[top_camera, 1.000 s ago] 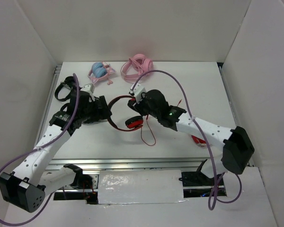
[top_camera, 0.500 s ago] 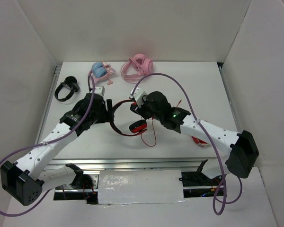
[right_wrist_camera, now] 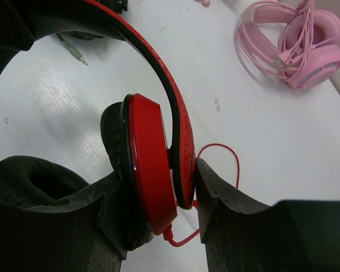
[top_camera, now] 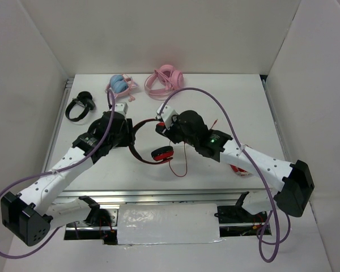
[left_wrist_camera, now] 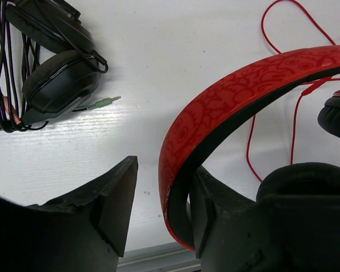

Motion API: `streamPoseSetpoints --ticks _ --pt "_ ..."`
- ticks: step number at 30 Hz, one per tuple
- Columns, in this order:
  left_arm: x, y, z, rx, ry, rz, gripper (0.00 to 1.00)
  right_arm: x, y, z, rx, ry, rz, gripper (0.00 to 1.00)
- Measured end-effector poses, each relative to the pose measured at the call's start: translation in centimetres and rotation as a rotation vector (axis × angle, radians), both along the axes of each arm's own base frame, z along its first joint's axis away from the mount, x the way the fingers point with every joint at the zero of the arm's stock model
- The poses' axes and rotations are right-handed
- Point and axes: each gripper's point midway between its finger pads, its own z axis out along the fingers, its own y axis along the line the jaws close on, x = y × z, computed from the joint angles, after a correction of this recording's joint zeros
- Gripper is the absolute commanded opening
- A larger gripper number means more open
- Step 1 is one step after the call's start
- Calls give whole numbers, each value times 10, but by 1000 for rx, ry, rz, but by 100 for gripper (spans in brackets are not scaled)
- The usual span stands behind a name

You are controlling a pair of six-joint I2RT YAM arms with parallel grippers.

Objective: Wrap the headphones

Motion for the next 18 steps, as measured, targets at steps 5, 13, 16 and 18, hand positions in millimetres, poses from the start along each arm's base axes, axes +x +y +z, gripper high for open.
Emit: streamPoseSetpoints --ticks 5,13,16,18 --pt "1 -1 -4 14 11 -12 56 -1 1 0 -6 -6 7 8" --pt "0 -6 -11 33 28 -28 60 -2 3 7 -14 -23 26 9" --pt "-1 -9 -12 38 25 -31 45 -2 7 14 0 -28 36 9" --pt "0 -9 -13 46 24 -30 29 -3 9 20 11 -34 46 9"
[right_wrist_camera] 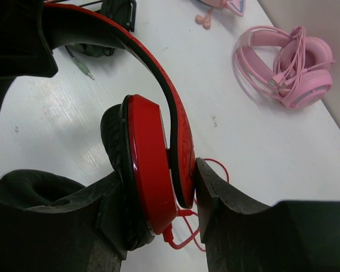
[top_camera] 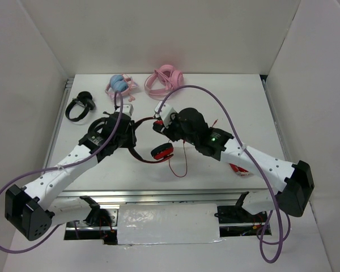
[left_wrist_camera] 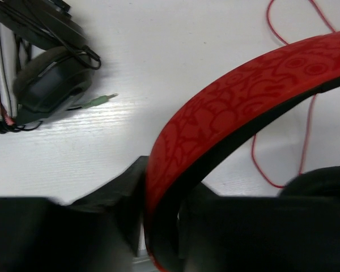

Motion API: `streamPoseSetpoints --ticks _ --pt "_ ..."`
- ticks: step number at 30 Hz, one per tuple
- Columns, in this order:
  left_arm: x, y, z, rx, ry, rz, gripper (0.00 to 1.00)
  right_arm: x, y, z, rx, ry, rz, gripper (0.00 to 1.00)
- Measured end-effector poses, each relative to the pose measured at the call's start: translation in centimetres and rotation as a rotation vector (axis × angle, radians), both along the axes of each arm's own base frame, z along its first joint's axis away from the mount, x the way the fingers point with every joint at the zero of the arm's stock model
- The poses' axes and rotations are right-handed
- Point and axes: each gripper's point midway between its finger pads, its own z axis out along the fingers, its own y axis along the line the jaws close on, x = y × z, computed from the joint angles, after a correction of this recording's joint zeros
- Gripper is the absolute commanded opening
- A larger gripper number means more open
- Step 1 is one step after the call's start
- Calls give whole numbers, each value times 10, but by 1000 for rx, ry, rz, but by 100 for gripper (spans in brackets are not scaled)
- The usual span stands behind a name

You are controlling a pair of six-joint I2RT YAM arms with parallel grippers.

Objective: Wrap the headphones

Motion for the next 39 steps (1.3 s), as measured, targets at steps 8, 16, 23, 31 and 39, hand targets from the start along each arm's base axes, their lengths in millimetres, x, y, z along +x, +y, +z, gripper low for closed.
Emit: streamPoseSetpoints --ticks 8,16,23,31,39 --pt "0 3 -4 32 8 15 0 0 3 6 11 -6 6 23" --pt "8 8 19 51 -24 49 0 -2 10 15 75 0 -8 86" --pt "41 7 74 58 -171 101 0 -8 -6 77 310 -93 -79 100" --pt "59 -3 107 58 -263 41 0 -18 -92 102 653 -101 -289 100" --pt "83 -2 153 27 -332 86 0 -18 -134 8 622 4 -391 100"
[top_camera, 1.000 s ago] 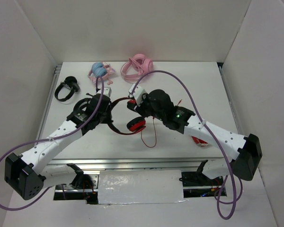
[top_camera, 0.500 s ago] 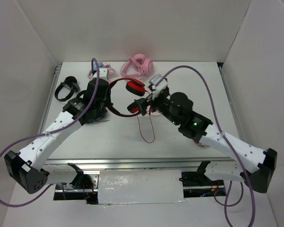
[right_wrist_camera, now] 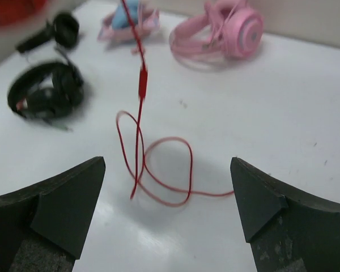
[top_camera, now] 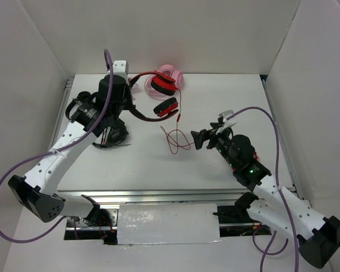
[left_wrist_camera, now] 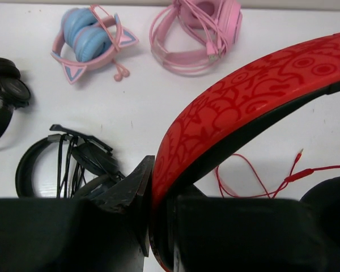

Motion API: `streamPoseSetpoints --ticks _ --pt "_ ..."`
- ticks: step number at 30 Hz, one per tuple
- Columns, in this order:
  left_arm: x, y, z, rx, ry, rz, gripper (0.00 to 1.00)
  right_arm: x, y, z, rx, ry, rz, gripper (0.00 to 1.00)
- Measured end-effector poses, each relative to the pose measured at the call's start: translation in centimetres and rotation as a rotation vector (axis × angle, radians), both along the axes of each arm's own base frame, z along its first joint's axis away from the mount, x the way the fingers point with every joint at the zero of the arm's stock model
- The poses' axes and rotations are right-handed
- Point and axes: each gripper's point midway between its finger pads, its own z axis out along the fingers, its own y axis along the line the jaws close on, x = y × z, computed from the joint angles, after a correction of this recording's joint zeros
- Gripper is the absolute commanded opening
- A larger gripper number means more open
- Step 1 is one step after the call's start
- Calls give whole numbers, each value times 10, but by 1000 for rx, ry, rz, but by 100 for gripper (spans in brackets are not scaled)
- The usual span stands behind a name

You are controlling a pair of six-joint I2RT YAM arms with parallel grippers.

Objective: Wrap the headphones

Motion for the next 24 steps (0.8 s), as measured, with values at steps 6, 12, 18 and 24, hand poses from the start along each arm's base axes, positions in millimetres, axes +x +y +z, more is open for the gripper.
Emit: streamPoseSetpoints --ticks 6,12,18,24 --pt "1 7 30 -24 -52 32 0 7 21 -78 -189 134 150 100" --pt "0 15 41 -9 -51 68 0 20 46 -119 -276 208 258 100" --pt "2 19 67 -20 -84 97 0 55 74 -127 -191 240 249 100" --pt "3 21 112 -100 -152 132 0 75 119 -121 19 247 293 94"
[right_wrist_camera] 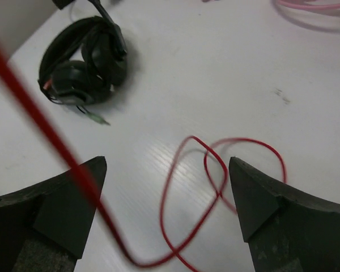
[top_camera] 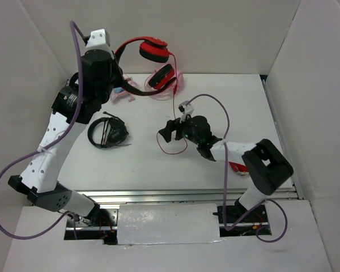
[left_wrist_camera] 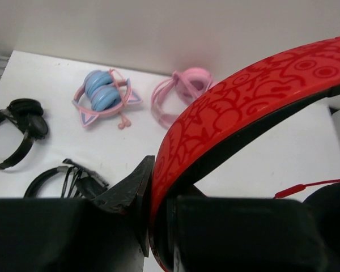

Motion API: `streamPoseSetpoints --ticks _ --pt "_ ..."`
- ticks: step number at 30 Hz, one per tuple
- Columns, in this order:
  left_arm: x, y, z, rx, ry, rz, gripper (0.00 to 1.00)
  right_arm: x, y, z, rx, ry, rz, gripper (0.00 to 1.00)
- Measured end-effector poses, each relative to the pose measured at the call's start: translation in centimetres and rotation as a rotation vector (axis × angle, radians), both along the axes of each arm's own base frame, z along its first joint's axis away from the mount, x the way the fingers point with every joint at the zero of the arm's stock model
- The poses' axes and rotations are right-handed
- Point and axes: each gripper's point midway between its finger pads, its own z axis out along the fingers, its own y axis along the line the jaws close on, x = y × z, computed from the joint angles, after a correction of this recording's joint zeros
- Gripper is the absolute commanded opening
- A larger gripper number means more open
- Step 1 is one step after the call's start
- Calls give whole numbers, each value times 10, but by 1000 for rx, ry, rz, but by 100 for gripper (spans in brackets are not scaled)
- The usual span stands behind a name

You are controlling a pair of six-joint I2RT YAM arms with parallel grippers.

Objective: Wrap the headphones

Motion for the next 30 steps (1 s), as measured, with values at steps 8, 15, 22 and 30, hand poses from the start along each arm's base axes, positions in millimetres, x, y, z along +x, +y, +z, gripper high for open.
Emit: streamPoseSetpoints --ticks 8,15,22,30 --pt "6 13 46 -138 -75 96 0 22 54 9 167 24 14 37" --pt "19 37 24 -223 -41 241 0 -19 62 -1 122 58 34 0" --pt "44 43 -72 -185 118 431 0 -84 44 18 -58 44 -13 0" --pt "61 23 -204 10 335 385 0 -128 18 85 -331 -140 23 0"
